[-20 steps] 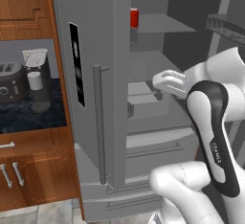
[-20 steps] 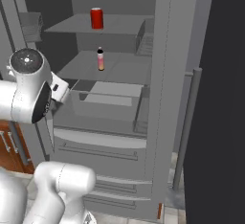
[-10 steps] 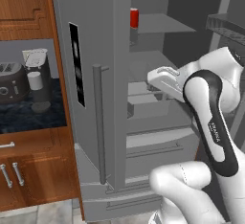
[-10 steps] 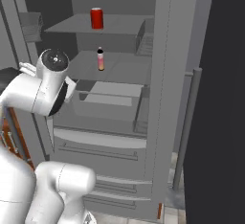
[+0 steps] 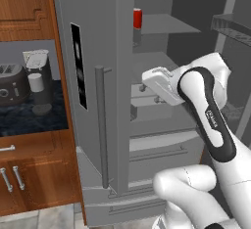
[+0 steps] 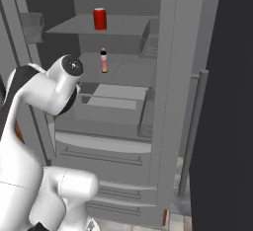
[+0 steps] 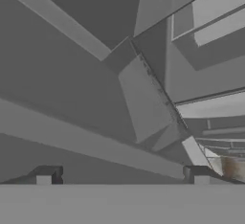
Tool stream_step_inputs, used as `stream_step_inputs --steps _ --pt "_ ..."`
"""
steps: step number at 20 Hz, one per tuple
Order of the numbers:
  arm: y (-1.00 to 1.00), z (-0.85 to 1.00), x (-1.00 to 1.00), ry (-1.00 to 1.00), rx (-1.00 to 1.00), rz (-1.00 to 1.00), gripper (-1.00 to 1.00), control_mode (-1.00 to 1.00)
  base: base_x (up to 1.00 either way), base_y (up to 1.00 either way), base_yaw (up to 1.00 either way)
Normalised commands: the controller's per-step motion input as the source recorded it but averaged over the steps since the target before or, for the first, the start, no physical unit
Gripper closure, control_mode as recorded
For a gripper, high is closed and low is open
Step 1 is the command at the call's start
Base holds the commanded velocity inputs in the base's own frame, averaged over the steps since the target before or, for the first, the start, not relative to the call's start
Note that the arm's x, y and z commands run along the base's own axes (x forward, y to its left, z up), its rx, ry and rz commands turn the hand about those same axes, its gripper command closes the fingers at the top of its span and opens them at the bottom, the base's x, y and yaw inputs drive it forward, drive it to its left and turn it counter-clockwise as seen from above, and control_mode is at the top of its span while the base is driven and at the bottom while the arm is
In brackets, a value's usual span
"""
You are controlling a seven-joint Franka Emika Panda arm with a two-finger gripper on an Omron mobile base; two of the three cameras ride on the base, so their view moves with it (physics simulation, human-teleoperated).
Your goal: Open the fridge, grab two sodas, and place both sodas inside the bowl with ice on the dining counter.
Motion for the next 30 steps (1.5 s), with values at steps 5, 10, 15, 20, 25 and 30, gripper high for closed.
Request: stream_step_inputs --steps 5,10,15,20,25,30 --pt "0.15 -0.12 0.34 0.04 0.09 0.1 -1.0 -1.0 0.0 0.0 0.0" --pt "0.18 -0.1 0.23 0.04 0.07 0.08 -1.0 -1.0 0.0 0.0 0.0" --pt "0.37 -0.06 0.01 0.03 0.05 0.04 -1.0 -1.0 0.0 0.0 0.0" --pt "0.49 -0.01 0.0 0.04 0.03 0.02 -1.0 -1.0 0.0 0.0 0.0" --pt "0.56 0.0 0.01 0.05 0.02 0.01 -1.0 -1.0 0.0 0.0 0.0" --pt "0.63 -0.02 0.07 0.02 0.03 0.0 -1.0 -1.0 0.0 0.0 0.0"
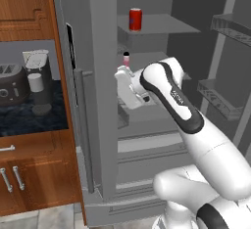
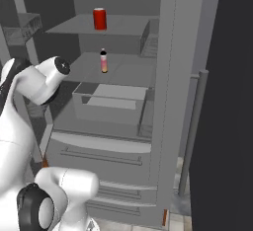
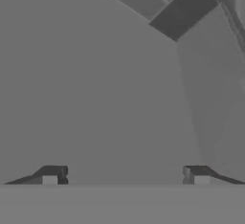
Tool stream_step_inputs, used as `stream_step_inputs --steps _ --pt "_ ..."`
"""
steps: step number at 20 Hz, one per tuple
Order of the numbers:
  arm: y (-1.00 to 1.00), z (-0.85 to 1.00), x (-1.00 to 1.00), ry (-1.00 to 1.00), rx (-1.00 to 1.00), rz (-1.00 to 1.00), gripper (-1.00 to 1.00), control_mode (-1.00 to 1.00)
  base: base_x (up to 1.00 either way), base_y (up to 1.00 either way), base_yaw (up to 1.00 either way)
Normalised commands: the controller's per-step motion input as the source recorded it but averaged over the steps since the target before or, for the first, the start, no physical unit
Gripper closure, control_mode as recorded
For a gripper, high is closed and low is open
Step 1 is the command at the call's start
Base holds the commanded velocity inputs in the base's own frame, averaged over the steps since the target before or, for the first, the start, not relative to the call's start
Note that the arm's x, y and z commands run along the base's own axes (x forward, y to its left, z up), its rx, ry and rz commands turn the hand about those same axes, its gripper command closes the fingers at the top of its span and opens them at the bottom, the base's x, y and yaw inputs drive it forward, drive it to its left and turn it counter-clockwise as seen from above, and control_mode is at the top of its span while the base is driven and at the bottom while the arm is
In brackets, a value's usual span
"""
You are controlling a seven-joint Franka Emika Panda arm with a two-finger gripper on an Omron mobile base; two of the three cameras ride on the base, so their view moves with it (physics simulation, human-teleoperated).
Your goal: Open the fridge, grab two sodas, and place both sodas inside the bowl with ice on the dining counter.
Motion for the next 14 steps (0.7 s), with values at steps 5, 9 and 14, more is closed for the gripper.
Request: stream_step_inputs --steps 5,9,14 --pt "0.72 -0.08 0.01 0.0 0.03 0.0 -1.0 -1.0 0.0 0.0 0.0" --pt "0.74 -0.07 0.0 0.0 0.0 0.0 -1.0 -1.0 0.0 0.0 0.0" --pt "0.62 -0.02 0.0 0.0 0.0 0.0 -1.0 -1.0 0.0 0.0 0.0"
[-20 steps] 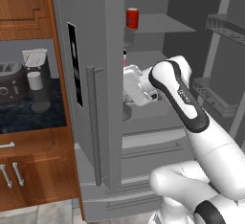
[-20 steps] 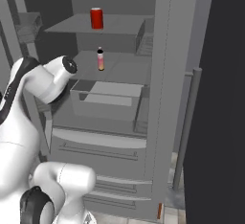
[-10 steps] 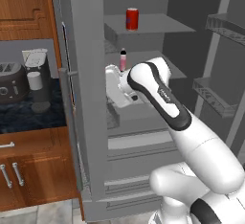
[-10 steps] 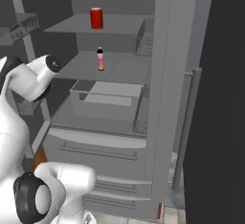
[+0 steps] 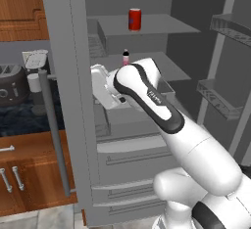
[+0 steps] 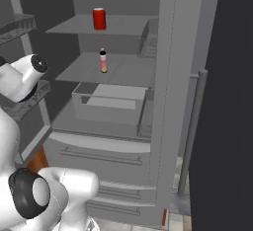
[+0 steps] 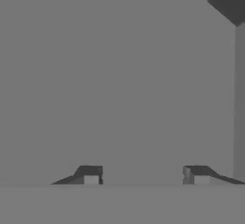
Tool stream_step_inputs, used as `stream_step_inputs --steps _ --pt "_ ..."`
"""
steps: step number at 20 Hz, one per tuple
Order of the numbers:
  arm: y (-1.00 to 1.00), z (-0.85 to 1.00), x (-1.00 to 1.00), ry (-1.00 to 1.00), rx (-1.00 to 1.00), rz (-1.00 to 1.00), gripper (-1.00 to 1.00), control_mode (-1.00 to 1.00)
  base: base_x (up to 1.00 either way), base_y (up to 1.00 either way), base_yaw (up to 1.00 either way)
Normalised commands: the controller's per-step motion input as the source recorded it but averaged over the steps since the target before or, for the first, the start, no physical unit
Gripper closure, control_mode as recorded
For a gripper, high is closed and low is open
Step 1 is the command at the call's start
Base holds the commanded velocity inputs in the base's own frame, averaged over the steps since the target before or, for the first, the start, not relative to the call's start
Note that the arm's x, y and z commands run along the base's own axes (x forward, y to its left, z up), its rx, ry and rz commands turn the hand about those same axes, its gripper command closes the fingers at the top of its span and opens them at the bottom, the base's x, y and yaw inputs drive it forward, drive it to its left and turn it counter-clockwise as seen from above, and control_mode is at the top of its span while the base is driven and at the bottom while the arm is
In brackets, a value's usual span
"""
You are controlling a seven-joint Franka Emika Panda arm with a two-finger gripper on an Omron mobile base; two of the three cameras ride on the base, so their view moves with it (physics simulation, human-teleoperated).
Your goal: Open the fridge, grab two sodas, and place both sodas inside the bowl with ice on the dining counter.
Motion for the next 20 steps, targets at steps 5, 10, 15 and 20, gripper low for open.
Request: stream_step_inputs --steps 5,10,15,20 --pt "0.08 0.0 -0.02 0.0 0.0 0.0 -1.0 -1.0 0.0 0.0 0.0" --pt "-0.42 0.0 -0.01 0.0 0.0 0.0 -1.0 -1.0 0.0 0.0 0.0" --pt "-0.65 0.0 0.0 -0.01 -0.01 0.0 -1.0 -1.0 0.0 0.0 0.0" --pt "-0.64 0.06 -0.02 -0.08 -0.03 -0.02 -1.0 -1.0 0.0 0.0 0.0"
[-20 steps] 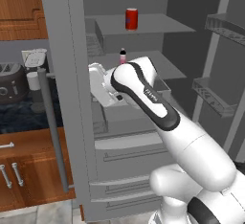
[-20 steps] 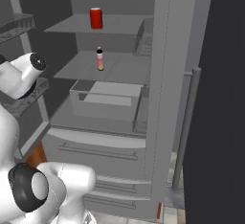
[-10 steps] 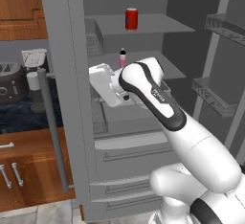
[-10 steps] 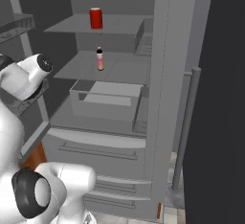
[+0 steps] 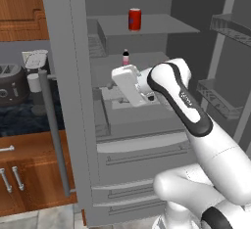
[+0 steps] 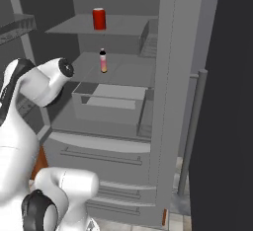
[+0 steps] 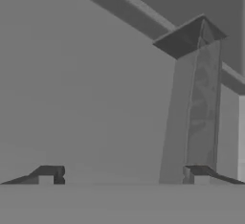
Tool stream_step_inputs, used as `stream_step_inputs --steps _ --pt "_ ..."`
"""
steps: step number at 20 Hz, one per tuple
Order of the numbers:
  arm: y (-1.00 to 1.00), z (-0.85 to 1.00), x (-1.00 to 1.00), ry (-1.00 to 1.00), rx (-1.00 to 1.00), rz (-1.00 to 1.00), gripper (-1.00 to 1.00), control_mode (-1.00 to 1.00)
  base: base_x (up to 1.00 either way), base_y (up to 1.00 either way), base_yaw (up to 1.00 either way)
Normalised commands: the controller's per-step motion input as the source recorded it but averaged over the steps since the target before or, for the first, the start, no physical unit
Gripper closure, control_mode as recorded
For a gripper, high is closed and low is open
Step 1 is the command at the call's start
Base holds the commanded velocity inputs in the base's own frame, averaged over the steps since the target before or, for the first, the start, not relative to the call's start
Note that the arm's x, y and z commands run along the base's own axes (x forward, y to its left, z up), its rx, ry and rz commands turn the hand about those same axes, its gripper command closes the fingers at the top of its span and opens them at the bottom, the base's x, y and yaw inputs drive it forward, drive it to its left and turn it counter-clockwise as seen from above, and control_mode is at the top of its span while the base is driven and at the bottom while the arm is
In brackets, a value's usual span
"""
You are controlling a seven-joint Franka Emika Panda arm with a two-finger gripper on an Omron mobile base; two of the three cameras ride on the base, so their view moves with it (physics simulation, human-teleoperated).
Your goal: Open the fridge, grab two sodas, and place both sodas inside the bowl with ice on the dining counter.
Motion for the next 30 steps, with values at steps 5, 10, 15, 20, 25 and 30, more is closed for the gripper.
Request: stream_step_inputs --steps 5,10,15,20,25,30 --pt "-0.49 0.0 -0.19 -0.15 -0.17 -0.11 -1.0 -1.0 0.0 0.0 0.0" --pt "-0.43 0.0 -0.26 -0.16 -0.25 -0.16 -1.0 -1.0 0.0 0.0 0.0" --pt "-0.46 0.0 -0.24 -0.15 -0.26 -0.17 -1.0 -1.0 0.0 0.0 0.0" --pt "-0.65 -0.01 -0.17 -0.1 -0.25 -0.14 -1.0 -1.0 0.0 0.0 0.0" --pt "-0.67 -0.3 -0.16 -0.07 -0.21 -0.11 -1.0 -1.0 0.0 0.0 0.0" --pt "-0.43 -0.5 -0.01 -0.01 -0.26 -0.03 -1.0 -1.0 0.0 0.0 0.0"
